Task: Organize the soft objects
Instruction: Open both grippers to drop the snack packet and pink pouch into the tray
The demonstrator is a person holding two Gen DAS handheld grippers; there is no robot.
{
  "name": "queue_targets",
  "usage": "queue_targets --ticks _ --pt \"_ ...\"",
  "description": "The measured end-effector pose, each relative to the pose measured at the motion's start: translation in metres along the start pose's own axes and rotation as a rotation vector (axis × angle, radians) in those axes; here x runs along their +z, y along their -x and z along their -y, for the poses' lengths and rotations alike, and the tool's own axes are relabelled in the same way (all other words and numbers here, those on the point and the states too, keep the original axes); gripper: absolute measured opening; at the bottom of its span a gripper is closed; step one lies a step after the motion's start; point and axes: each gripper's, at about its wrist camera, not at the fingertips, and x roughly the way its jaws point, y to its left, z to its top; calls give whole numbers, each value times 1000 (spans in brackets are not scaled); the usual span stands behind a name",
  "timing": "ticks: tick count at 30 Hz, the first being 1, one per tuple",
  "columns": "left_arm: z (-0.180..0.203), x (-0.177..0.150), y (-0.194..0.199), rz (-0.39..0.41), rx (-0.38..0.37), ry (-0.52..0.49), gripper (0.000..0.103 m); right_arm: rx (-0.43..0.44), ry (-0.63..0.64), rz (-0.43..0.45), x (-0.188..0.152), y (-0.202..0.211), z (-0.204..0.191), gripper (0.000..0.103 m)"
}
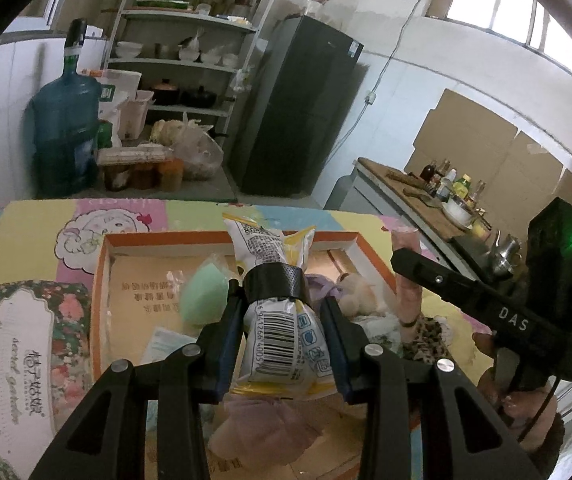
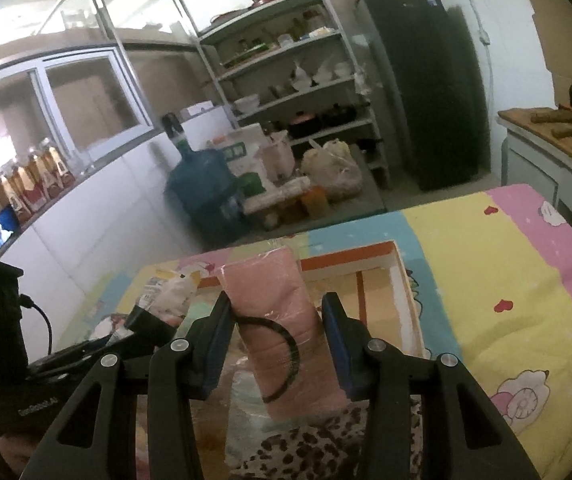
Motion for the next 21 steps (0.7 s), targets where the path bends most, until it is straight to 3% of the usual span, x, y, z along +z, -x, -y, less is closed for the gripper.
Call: queue_targets --ticks 21 --pt "-2 -8 -25 -53 44 -21 41 13 -11 -60 -8 -19 5 46"
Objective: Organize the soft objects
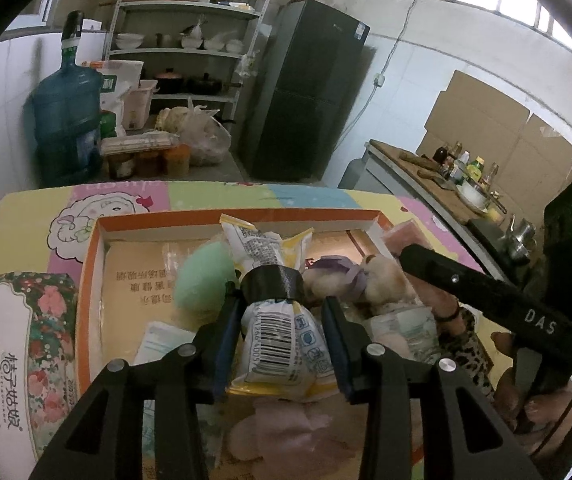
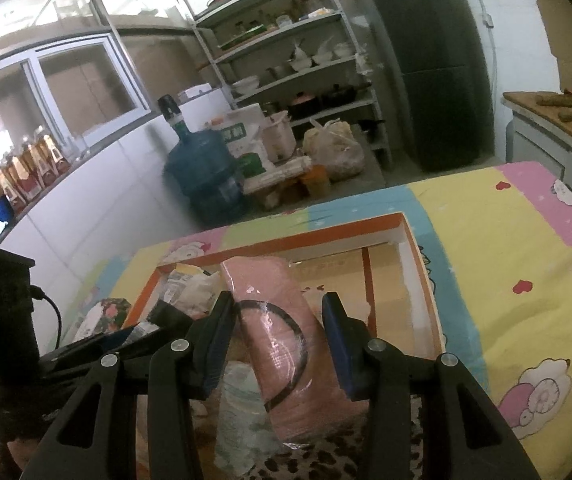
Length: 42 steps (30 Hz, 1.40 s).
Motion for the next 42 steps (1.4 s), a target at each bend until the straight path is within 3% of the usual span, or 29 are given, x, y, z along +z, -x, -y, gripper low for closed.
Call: queue_targets --ticks 2,4,8,14,26,37,42 --pt "-1 0 -1 -7 -8 6 43 6 -5 0 0 0 1 47" --pt "-2 0 -3 -15 -10 11 44 12 -10 5 0 2 1 57" --pt "0 -2 -2 -9 -9 7 66 24 -16 17 0 5 2 66" --pt "5 -3 6 28 2 -8 73 49 -26 58 -2 16 4 68" --pt "24 -14 49 136 38 -61 73 84 -2 151 -7 36 -6 74" --pt "36 -37 92 274 142 -98 73 -196 82 322 -46 87 -53 74" --pt "42 -55 118 353 262 -111 73 -300 160 370 -69 105 -80 74"
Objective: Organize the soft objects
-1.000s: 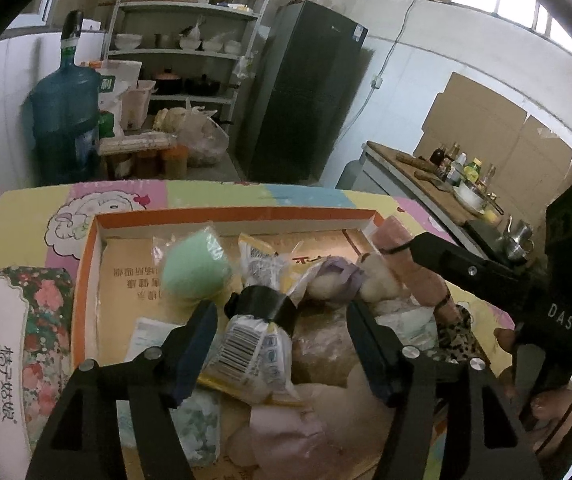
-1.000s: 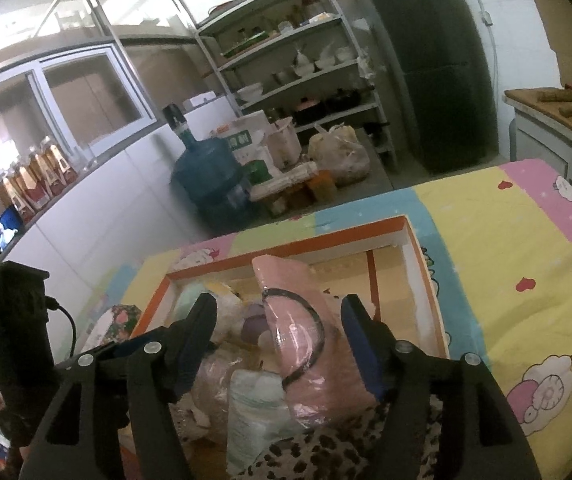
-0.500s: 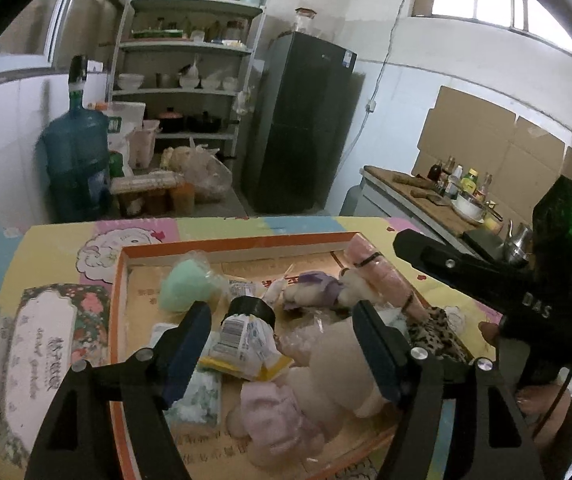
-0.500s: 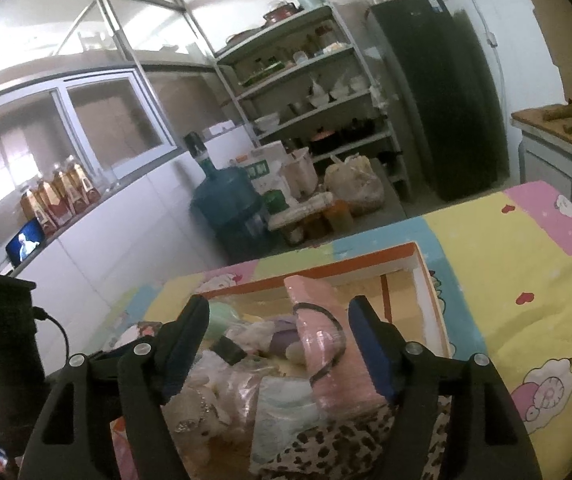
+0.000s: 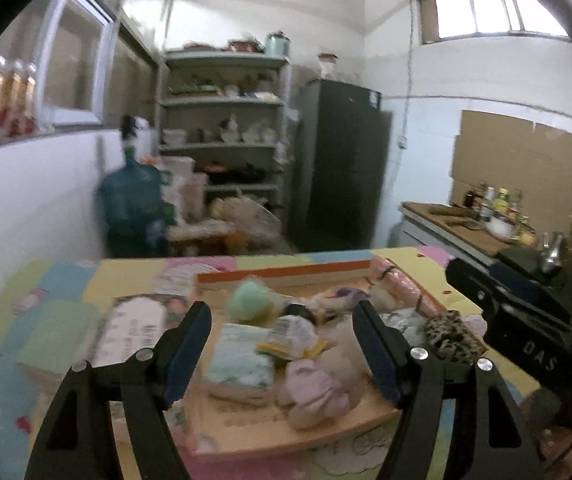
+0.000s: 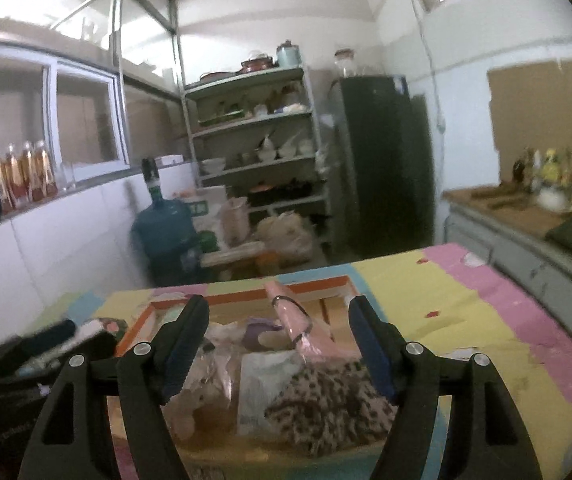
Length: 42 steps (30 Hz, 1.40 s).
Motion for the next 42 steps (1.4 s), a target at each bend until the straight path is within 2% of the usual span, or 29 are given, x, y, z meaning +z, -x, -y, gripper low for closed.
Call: queue_targets --ticks 3,5,8,10,15,20,25,34,42 --pt "-2 -5 22 47 60 -1 73 -29 32 9 -8 16 -14 74" --pt "-5 -8 36 62 72 2 73 -20 28 7 -13 25 -21 74" --pt "-12 -11 48 49 73 8 73 16 -2 -13 -19 36 -27 74" --pt "-16 -14 58 46 76 13 73 -2 -6 -16 -22 47 -33 74" --pt "-28 -27 90 54 102 21 73 -110 20 48 -33 88 -54 74" --pt "-39 -42 120 38 117 25 73 -77 -31 2 -44 117 -66 74" --pt "-50 -55 142 20 127 34 73 -126 -5 24 -53 146 -86 74" --pt "-69 -65 186 55 191 60 73 -87 37 2 -65 174 -126 74" --pt "-68 -69 205 60 203 50 73 -51 76 -7 -71 183 -145 74"
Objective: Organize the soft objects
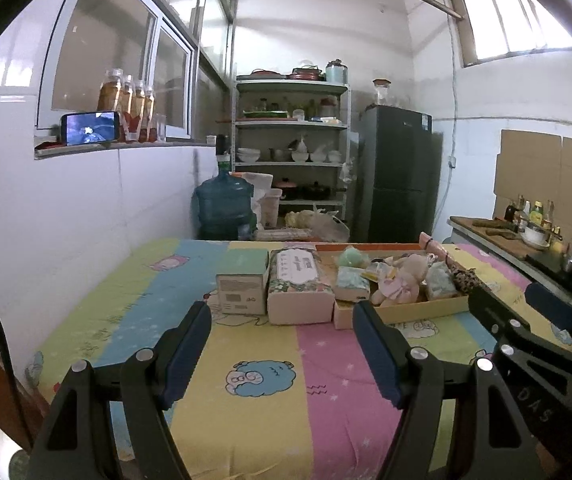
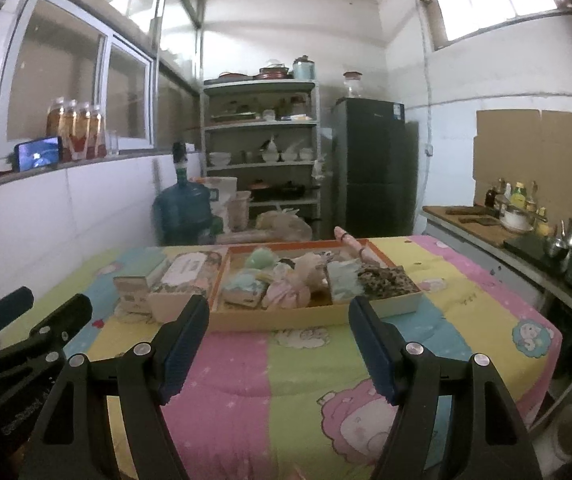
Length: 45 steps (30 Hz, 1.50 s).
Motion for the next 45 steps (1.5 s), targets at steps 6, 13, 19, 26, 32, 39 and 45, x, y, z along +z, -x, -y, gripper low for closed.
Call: queue_targets --ticks 6,13,19,26,32,39,45 --pt "-1 1 9 10 11 4 73 10 -7 15 3 7 2 74" --pt "-3 2 17 23 19 2 73 21 -3 26 4 12 2 74" --pt "-4 3 23 34 23 5 73 30 -1 38 4 18 1 74" --pt "-6 3 25 38 22 7 73 35 1 38 4 20 0 74" --pt "-6 3 25 39 22 8 73 35 1 39 4 20 -1 74" --pt "-5 3 27 38 22 7 73 34 0 39 4 20 -1 74" --pt "-5 3 27 37 21 7 73 32 -1 42 4 21 -1 74"
